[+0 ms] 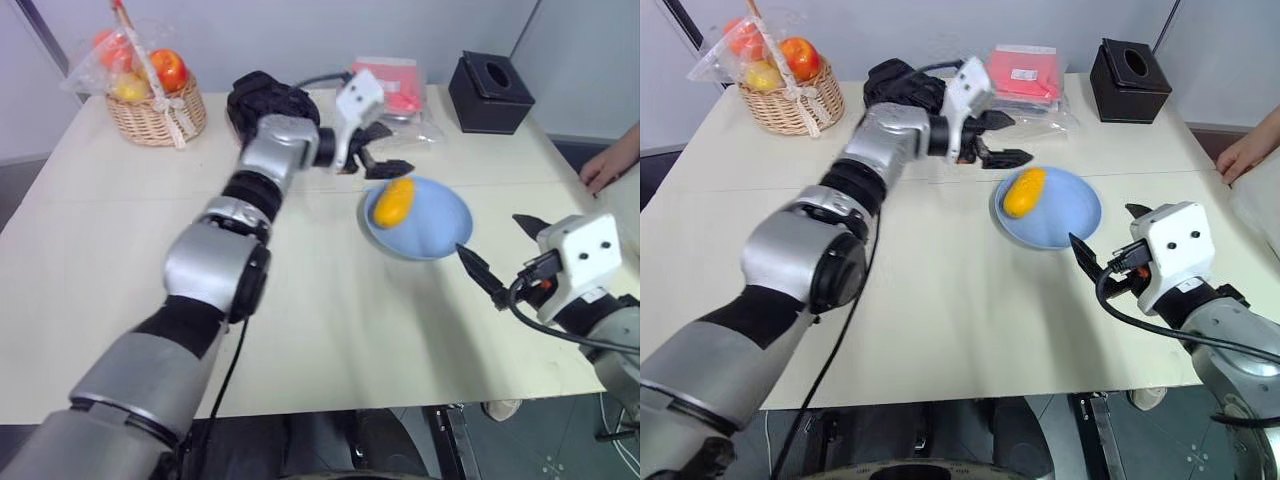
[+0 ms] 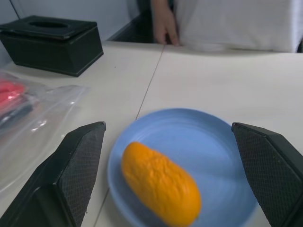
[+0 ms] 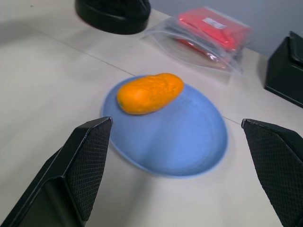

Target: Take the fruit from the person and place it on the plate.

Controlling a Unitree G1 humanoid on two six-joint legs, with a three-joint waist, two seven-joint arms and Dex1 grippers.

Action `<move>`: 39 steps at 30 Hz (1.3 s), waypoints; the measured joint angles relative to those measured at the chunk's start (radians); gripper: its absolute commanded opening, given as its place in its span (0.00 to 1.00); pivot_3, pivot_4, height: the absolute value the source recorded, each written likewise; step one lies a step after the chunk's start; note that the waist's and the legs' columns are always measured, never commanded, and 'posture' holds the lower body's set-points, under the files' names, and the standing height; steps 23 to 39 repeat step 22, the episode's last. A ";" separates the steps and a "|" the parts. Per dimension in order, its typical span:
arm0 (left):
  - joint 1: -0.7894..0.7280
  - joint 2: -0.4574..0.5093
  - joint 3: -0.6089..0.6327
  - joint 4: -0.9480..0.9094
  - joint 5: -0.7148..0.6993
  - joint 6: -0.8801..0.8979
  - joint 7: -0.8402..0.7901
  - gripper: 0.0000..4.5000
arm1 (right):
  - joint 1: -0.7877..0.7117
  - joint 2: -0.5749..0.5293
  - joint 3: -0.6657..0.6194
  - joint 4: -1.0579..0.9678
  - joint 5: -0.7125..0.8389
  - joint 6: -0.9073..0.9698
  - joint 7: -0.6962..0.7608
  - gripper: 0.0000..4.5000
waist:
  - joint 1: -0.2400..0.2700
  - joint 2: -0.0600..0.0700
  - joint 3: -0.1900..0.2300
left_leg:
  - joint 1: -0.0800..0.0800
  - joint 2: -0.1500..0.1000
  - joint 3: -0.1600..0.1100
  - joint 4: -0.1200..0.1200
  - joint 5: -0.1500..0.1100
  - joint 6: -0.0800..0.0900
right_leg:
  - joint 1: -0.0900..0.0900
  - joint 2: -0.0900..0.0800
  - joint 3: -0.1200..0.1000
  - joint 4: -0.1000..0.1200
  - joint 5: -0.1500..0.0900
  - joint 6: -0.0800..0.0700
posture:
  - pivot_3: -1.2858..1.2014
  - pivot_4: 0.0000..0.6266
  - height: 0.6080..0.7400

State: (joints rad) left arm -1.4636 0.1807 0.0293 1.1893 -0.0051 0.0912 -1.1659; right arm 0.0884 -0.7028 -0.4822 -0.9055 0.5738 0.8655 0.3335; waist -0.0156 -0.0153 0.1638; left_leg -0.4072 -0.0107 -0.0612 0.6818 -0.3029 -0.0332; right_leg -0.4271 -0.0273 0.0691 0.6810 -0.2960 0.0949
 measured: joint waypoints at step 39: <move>0.810 0.427 0.123 -1.559 -0.399 0.813 0.178 0.99 | -0.146 -0.222 0.063 0.304 -0.053 -0.158 0.302 1.00 | 0.004 0.000 0.000 | 0.000 0.005 -0.002 0.002 0.000 -0.001 | 0.001 -0.002 0.001 0.001 0.000 0.000 | 0.52 0.24 1.00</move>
